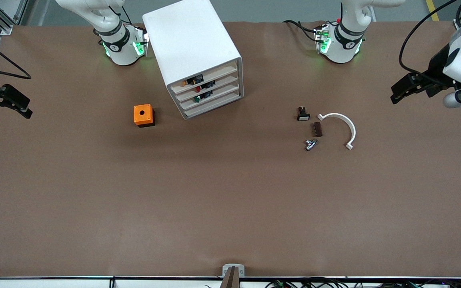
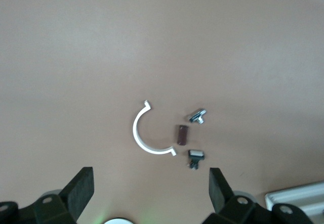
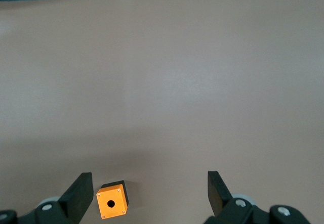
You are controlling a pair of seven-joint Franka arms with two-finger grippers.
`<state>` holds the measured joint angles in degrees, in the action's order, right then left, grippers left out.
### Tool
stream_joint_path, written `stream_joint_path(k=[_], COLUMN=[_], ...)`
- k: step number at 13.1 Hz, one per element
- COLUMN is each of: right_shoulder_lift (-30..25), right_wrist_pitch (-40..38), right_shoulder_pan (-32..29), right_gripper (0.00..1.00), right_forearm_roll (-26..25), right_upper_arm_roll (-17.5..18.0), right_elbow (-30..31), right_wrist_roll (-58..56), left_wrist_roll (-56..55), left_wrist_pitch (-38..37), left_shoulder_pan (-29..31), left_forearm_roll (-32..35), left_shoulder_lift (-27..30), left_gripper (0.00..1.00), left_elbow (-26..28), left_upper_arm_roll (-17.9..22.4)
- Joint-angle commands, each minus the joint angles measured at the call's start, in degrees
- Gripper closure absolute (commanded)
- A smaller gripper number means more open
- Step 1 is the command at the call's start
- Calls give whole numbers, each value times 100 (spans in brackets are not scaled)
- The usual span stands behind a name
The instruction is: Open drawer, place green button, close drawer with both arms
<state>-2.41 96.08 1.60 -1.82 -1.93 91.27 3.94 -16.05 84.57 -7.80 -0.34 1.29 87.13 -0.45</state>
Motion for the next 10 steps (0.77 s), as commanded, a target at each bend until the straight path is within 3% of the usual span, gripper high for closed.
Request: stream_joint_path(k=[1, 6, 10], right_shoulder_lift=[-22, -22, -31], right_wrist_pitch=[-45, -28, -28], right_shoulder_pan=[-81, -81, -81], right_gripper=[0, 0, 0], right_forearm_roll=[33, 33, 33], right_upper_arm_roll=[53, 53, 53], right_elbow=[-4, 32, 40], right_wrist_roll=[19, 19, 19], left_wrist_roll=[444, 797, 823], left_wrist_pitch=[-64, -11, -20], left_shoulder_pan=[252, 542, 877], left_forearm_roll=[69, 69, 69], left_shoulder_lift=[205, 126, 196], left_gripper=[0, 0, 0], left_elbow=[182, 173, 191], left_upper_arm_roll=[-86, -130, -508])
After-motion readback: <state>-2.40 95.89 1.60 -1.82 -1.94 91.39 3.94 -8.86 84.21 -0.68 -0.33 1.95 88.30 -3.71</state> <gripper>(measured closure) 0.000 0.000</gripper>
